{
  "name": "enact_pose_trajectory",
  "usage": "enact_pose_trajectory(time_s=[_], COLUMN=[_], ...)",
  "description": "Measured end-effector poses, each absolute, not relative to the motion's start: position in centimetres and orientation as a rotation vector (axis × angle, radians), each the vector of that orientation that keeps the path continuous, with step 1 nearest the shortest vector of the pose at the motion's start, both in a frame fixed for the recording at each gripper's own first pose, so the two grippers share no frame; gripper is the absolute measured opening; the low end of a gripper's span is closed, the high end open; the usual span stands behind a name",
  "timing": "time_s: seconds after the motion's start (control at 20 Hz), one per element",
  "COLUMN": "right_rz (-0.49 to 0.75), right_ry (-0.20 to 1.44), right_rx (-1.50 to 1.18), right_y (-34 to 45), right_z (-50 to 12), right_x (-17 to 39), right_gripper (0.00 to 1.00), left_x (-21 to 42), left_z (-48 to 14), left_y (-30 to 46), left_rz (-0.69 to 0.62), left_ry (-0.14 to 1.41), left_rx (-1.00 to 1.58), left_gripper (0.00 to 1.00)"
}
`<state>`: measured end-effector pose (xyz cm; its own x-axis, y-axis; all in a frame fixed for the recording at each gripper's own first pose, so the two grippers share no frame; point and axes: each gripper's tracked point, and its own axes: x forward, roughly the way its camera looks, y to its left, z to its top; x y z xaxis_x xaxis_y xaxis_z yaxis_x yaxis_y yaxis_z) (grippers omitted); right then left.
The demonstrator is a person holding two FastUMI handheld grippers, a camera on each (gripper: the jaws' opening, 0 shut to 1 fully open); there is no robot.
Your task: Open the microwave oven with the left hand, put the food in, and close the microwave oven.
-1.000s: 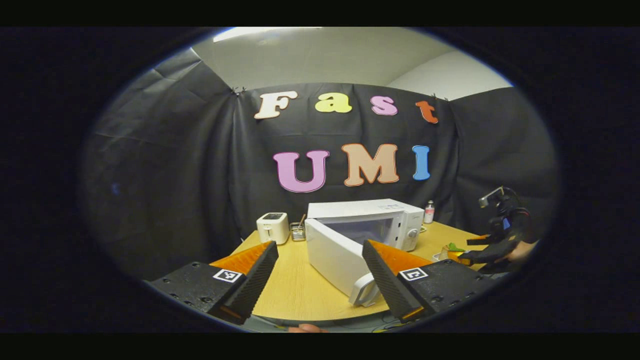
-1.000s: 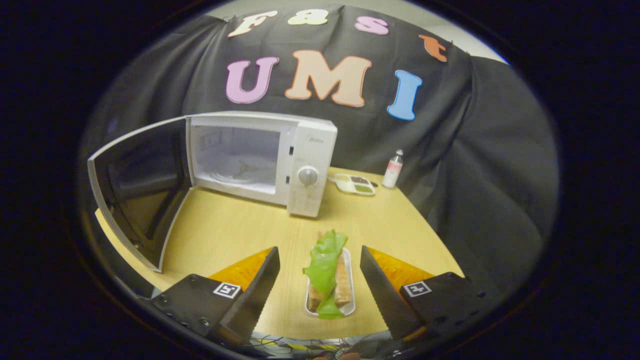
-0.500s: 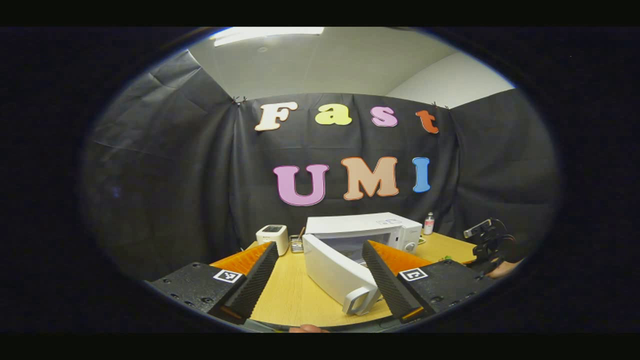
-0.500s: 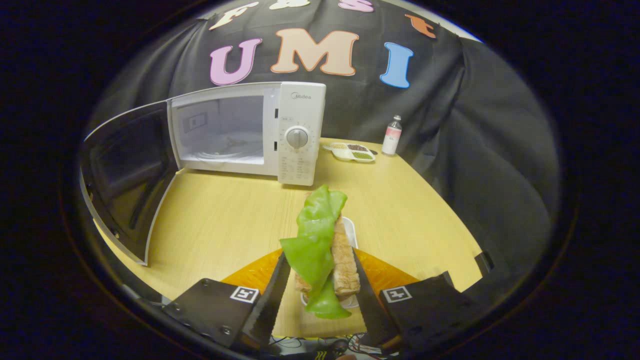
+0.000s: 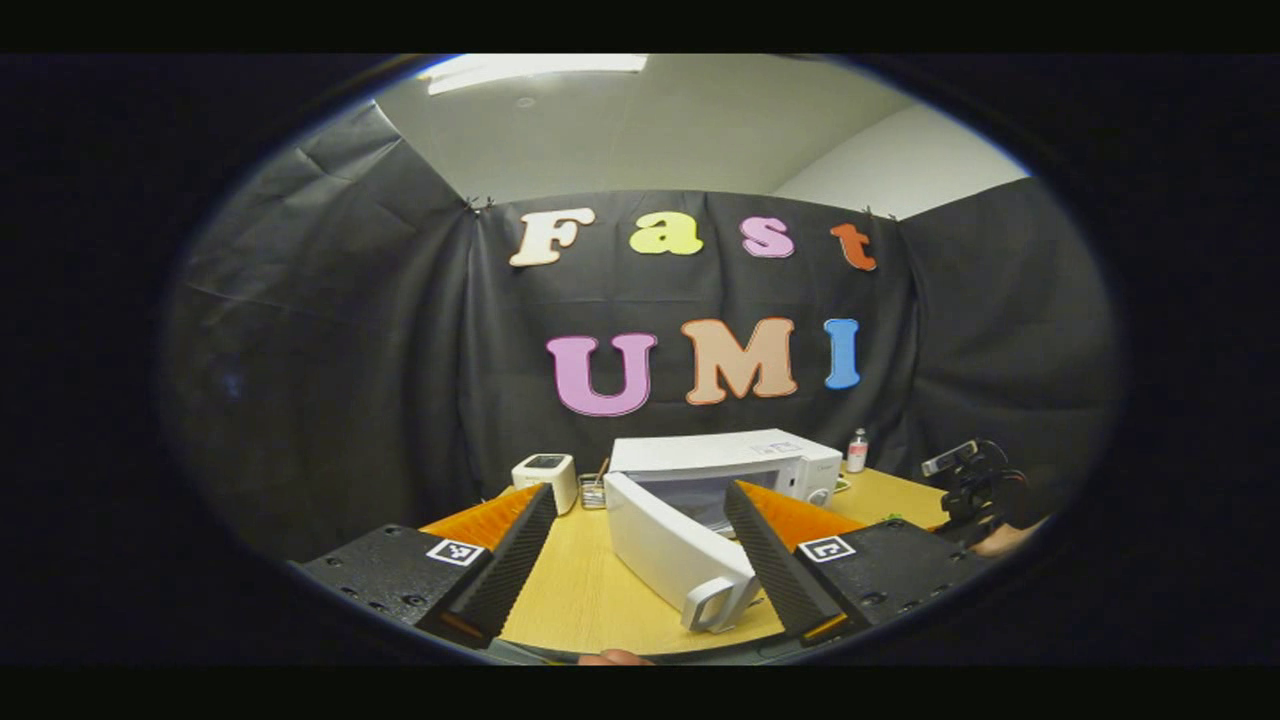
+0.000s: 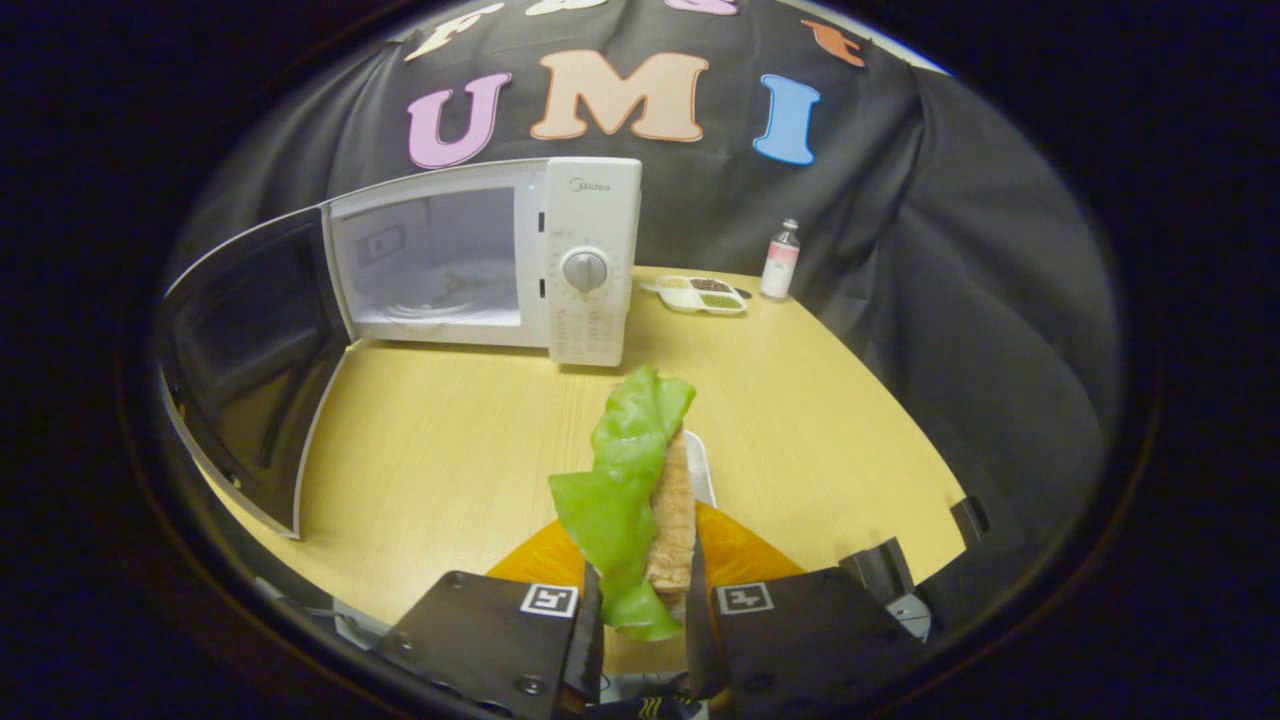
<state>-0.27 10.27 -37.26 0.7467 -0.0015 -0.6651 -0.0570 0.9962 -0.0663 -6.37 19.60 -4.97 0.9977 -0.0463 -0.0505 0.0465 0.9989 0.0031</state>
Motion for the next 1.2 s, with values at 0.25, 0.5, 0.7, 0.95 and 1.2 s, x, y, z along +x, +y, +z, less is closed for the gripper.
enact_pose_trajectory(time_s=[0.25,0.5,0.7,0.95,1.2], right_rz=[0.020,0.053,0.098,0.167,0.219], right_ry=[0.657,0.609,0.572,0.550,0.561], right_rx=[-0.083,-0.037,-0.005,0.044,0.135], right_y=[10.0,11.0,12.9,17.3,23.2], right_z=[-33.6,-30.6,-28.4,-27.0,-27.6], right_x=[-0.4,0.9,2.3,4.8,7.9], right_gripper=[0.32,0.27,0.32,0.32,0.32], left_x=[-6.6,-6.5,-6.9,-7.4,-7.9], left_z=[-5.3,-5.1,-5.1,-5.4,-6.1], left_y=[19.7,19.3,19.3,20.0,21.5], left_rz=[-0.040,-0.044,-0.047,-0.032,0.002], left_ry=[0.057,0.053,0.057,0.071,0.104], left_rx=[-0.009,-0.021,-0.029,-0.019,-0.008], left_gripper=[0.99,0.98,0.97,0.98,0.98])
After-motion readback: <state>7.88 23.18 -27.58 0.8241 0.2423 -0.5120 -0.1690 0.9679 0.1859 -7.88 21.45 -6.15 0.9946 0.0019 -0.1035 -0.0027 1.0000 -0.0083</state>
